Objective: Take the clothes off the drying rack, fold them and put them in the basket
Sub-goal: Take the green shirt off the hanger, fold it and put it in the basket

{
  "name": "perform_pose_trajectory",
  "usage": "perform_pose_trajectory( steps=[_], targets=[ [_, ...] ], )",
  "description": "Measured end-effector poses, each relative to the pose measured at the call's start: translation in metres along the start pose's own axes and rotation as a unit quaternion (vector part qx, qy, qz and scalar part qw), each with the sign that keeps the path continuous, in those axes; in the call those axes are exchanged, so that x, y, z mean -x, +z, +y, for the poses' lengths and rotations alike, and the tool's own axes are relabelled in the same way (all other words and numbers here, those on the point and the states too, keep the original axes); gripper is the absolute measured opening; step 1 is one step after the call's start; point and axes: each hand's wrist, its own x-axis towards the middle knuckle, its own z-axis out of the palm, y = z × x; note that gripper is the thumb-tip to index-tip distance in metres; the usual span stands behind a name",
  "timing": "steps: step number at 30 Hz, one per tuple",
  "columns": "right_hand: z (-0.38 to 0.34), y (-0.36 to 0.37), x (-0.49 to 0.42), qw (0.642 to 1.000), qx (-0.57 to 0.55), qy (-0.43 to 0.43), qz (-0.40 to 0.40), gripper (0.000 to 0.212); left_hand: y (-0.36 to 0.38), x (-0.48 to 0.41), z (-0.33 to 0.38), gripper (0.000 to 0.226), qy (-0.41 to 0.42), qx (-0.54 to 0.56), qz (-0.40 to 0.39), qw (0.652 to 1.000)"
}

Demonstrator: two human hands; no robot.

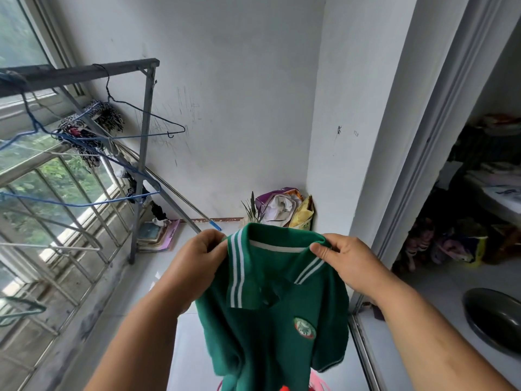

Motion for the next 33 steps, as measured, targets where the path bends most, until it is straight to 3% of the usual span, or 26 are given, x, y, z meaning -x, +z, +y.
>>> perform_pose_trajectory(
  steps=[2,6,10,14,18,24,33],
  targets=[
    [0.001,0.001,0.0,1.0,0.003,-0.003,0.008,0.01,-0.004,0.001,0.001,0.011,0.023,-0.023,-0.036,0.999],
    [0.002,0.0,0.003,0.999,0.032,-0.006,0.036,0.04,-0.008,0.009,0.008,0.01,0.064,-0.074,-0.109,0.989],
    [-0.001,0.003,0.007,0.999,0.047,0.013,0.005,0.036,-0.004,0.012,0.012,0.005,0.08,-0.104,-0.055,0.99],
    [-0.003,0.001,0.009,0.995,0.021,0.056,-0.079,0.037,-0.001,0.008,0.01,0.007,0.08,-0.033,0.018,0.996],
    [0.005,0.002,0.009,0.992,0.057,0.071,-0.092,0.03,0.004,0.007,0.009,0.011,0.056,0.033,0.021,0.998],
    [0.002,0.006,0.015,0.995,0.012,0.058,-0.08,0.041,0.003,0.004,0.009,0.012,0.036,0.03,0.006,0.999],
    [0.006,0.003,0.018,0.99,-0.067,0.055,-0.111,0.035,0.003,0.005,0.01,0.013,0.028,0.05,0.016,0.998]
  ],
)
